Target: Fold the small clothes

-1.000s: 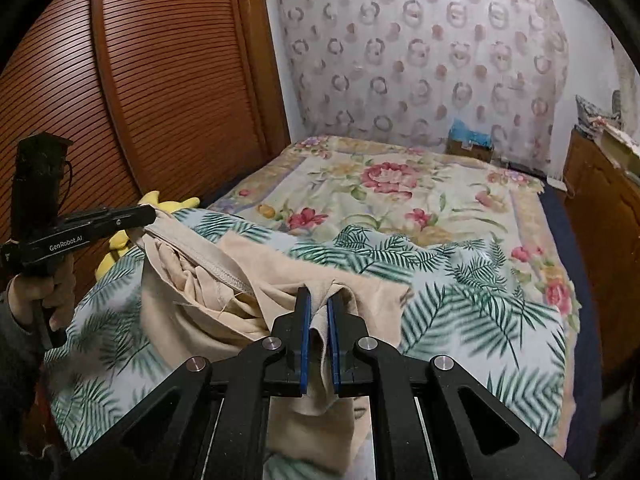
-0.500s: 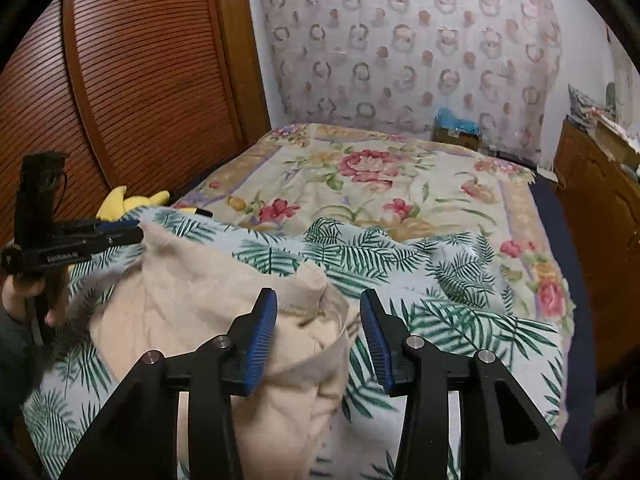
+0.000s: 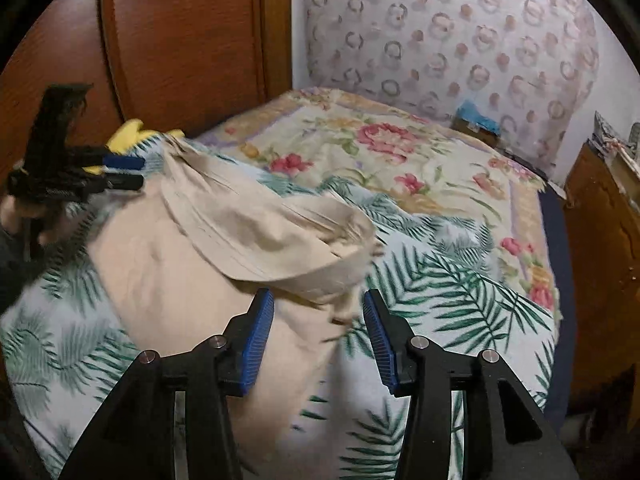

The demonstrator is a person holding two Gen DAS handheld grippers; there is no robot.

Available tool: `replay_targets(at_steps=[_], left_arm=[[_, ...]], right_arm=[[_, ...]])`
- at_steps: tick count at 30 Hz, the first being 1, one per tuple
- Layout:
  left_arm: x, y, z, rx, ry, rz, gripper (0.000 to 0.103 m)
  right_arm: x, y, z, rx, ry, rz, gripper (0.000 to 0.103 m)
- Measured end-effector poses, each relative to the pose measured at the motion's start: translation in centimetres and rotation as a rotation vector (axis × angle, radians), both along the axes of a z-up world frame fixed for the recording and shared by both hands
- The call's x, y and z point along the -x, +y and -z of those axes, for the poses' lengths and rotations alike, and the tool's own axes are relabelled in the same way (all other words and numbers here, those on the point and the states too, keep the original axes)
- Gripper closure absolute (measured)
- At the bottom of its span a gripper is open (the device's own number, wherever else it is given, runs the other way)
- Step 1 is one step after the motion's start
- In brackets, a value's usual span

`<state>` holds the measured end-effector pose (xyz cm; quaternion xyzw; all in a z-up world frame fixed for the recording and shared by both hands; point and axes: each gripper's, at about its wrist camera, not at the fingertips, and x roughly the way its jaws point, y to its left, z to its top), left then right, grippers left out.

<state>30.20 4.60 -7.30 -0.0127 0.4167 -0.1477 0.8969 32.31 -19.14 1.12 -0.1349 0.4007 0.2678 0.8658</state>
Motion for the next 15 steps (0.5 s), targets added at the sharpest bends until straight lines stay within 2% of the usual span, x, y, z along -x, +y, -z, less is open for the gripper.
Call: replay_targets(at_steps=[3, 5, 6, 7, 8, 11, 15], left_arm=[[-1.4, -0.1, 0.0, -0.009, 0.002, 0.004, 0.043], [-2.1, -0.3, -0.3, -0.011, -0.008, 0.011, 0.043], [-2.6, -0.3, -0.6, -0.013, -0.024, 0.012, 0.043], [-2.9, -0.3, -0.7, -0.015, -0.03, 0.009, 0.043], [-3.4, -0.2, -0.8, -0.015, -0.036, 0.005, 0.043], [-4.5, 0.4, -1.0, -0.016, -0.051, -0.024, 0.043], [-4.5, 2.0, -1.7, 0.047, -0.065, -0.069, 0.043]], right_arm=[[-1.3, 0.1, -0.2, -0.039, 0.008, -0.003, 0.055], [-2.0, 0.3, -0.7, -0.082, -0.003, -0.017, 0.072], [-2.5, 0.3, -0.7, -0.1, -0.006, -0.021, 0.077], [-3.0, 0.2, -0.9, -0.13, -0.007, -0.031, 0.089], [-3.4, 0.1, -1.0, -0.164, -0.001, -0.044, 0.098], [-4.7, -0.6, -1.4, -0.252, 0.001, -0.022, 0.099], [-7.0, -2.5, -0.1, -0.244, 0.067, 0.197, 0.099]])
